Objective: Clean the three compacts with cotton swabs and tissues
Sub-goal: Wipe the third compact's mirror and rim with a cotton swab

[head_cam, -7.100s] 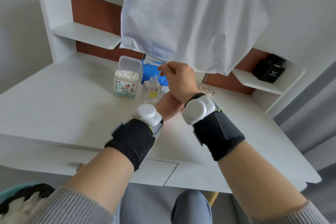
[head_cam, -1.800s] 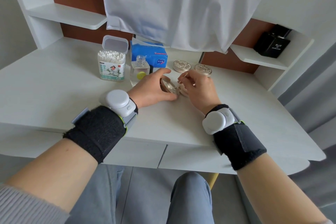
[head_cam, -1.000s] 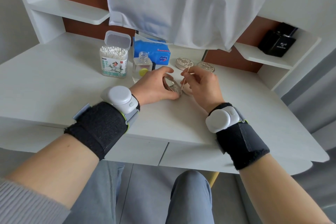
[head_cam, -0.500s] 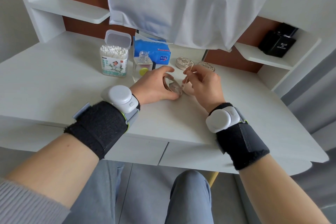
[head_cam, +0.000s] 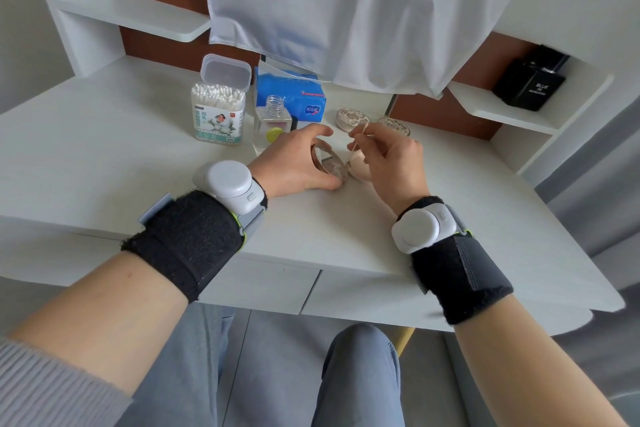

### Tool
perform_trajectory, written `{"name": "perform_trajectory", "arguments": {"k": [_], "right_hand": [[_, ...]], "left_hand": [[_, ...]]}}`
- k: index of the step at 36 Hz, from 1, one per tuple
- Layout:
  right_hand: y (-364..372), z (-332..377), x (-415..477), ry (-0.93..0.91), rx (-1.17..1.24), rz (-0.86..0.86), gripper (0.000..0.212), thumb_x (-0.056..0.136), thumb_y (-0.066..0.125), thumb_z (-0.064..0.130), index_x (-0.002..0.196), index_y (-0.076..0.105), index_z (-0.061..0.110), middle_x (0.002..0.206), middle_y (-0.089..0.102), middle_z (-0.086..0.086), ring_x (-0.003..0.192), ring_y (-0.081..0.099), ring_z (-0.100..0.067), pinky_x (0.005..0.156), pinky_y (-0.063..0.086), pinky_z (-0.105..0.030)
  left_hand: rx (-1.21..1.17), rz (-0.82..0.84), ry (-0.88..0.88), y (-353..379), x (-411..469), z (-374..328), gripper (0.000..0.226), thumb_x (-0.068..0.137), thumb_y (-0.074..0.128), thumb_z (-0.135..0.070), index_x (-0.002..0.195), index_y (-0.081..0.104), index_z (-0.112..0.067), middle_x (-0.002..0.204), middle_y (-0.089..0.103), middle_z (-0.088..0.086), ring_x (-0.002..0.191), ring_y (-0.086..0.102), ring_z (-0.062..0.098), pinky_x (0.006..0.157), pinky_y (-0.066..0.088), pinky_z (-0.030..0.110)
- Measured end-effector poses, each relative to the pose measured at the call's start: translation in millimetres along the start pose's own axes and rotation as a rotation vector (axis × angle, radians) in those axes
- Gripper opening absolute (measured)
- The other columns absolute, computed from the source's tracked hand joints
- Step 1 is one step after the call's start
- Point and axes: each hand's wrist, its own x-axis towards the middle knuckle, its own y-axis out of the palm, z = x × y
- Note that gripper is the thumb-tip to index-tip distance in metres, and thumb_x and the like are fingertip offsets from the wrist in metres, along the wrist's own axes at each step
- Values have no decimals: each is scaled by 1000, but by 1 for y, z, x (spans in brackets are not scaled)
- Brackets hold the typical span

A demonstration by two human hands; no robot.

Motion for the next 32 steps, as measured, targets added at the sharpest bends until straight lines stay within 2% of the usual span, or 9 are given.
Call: {"name": "perform_trajectory", "arguments": {"k": [6, 11, 14, 17, 21, 27, 30, 32], "right_hand": [[-1, 3, -1, 65, 59, 38, 17, 92, 57, 14, 80, 63, 25, 67, 68, 5, 58, 59, -2, 63, 45, -19], [1, 2, -2, 94, 72, 141, 15, 91, 57, 11, 81, 65, 19, 56, 60, 13, 48, 51, 0, 57, 40, -16], [2, -1, -2, 61, -33, 116, 14, 91, 57, 13, 83, 65, 21, 65, 66, 9, 56, 58, 0, 62, 42, -15], [2, -3, -1, 22, -44, 60, 13, 91, 57, 14, 87, 67, 22, 72, 69, 7, 70, 66, -7, 71, 49, -20], [1, 0, 0, 12, 9, 13, 14, 93, 56, 18, 84, 64, 26, 70, 67, 10, 59, 58, 3, 65, 45, -18], [4, -7, -1, 8, -32, 130, 13, 91, 57, 18, 87, 68, 24, 69, 66, 10, 61, 57, -5, 66, 47, -25], [4, -9, 0, -49, -116, 105, 12, 89, 60, 14, 92, 71, 17, 79, 69, 8, 71, 62, -5, 70, 46, -16], [3, -8, 1, -113, -174, 60, 12, 88, 63, 13, 93, 73, 14, 82, 67, 11, 70, 57, -1, 68, 39, -5]], "left_hand": [[-11, -3, -1, 0, 0, 0, 83, 66, 84, -29, 137, 43, -23, 114, 59, -11, 100, 61, 6, 80, 38, 8], [1, -2, 1, 0, 0, 1, 84, 66, 84, -28, 139, 42, -23, 111, 53, -13, 99, 55, 4, 83, 38, 13], [12, 2, 4, 0, 0, 1, 84, 67, 84, -29, 139, 41, -23, 112, 52, -13, 99, 55, 4, 84, 38, 14], [6, 6, 2, -1, 0, 1, 84, 67, 84, -30, 139, 41, -23, 111, 54, -14, 99, 57, 5, 84, 39, 14], [7, 5, 2, 0, -1, 0, 84, 66, 84, -30, 138, 41, -24, 111, 54, -14, 100, 57, 6, 83, 39, 14], [1, 5, 1, 0, -1, 0, 83, 67, 83, -29, 138, 41, -24, 109, 53, -14, 98, 56, 5, 82, 38, 12], [8, 3, 3, 0, -1, 0, 84, 67, 84, -30, 139, 41, -25, 109, 52, -14, 98, 55, 4, 83, 38, 13], [7, 3, 3, -1, 0, 1, 83, 67, 83, -31, 139, 41, -25, 109, 51, -14, 97, 55, 3, 82, 38, 13]]}}
